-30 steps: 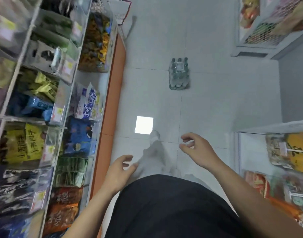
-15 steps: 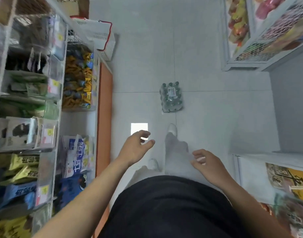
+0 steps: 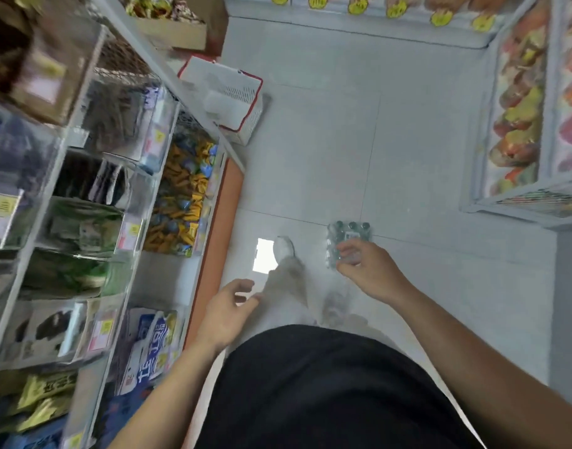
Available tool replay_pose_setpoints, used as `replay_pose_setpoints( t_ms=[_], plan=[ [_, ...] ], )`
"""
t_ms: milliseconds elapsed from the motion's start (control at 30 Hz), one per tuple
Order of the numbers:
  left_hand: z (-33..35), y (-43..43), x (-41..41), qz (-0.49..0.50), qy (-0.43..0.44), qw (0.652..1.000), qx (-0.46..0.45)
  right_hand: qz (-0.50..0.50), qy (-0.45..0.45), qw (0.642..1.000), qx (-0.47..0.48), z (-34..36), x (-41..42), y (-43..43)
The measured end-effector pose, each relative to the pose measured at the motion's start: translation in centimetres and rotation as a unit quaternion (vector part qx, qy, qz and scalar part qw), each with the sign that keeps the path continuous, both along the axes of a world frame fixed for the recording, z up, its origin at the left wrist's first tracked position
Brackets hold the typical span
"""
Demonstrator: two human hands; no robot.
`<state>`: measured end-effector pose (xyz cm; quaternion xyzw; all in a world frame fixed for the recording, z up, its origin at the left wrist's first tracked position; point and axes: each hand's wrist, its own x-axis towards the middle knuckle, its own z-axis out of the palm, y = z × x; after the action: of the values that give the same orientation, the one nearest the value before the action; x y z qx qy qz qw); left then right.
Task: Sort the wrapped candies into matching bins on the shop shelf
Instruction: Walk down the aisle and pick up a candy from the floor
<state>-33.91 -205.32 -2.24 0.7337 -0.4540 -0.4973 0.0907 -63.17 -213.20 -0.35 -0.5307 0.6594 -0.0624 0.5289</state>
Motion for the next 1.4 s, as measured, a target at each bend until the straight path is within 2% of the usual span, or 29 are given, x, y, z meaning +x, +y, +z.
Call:
replay_pose_setpoints(
  t_ms=[167, 433, 667, 767, 867, 1033, 1200, 1400],
  plan=[
    [-2.0, -9.2, 4.3, 0.021, 0.004, 1.0, 0.015, 0.03, 0.025, 0.999, 0.001, -0.6, 4.8, -10.0],
    [0.1, -26.4, 6.6, 0.048, 0.045, 0.996, -0.057, 0.097, 0.039, 0.994, -0.012, 2.1, 8.6, -22.6],
    [-0.4, -33.2, 7.6, 0.152, 0.009, 0.986, -0.073, 0.232, 0.009, 0.972, -0.04, 0.3, 13.9, -35.6],
    [-0.9, -33.9, 8.0, 0.224, -0.035, 0.972, -0.06, 0.354, 0.001, 0.935, -0.025, -1.1, 17.4, -41.0],
    [-1.9, -34.1, 8.2, 0.313, -0.07, 0.946, -0.043, 0.436, -0.01, 0.9, -0.023, -2.8, 20.9, -45.3],
    [-6.7, -32.7, 9.5, 0.412, -0.104, 0.905, -0.004, 0.551, -0.046, 0.832, -0.046, -8.5, 27.5, -46.8],
    [-18.3, -27.5, 13.1, 0.431, -0.153, 0.888, 0.05, 0.644, -0.058, 0.76, -0.065, -20.1, 34.9, -42.2],
    [-33.7, -21.4, 18.9, 0.436, -0.25, 0.865, -0.007, 0.699, -0.123, 0.662, -0.24, -34.1, 44.0, -35.1]
  ],
)
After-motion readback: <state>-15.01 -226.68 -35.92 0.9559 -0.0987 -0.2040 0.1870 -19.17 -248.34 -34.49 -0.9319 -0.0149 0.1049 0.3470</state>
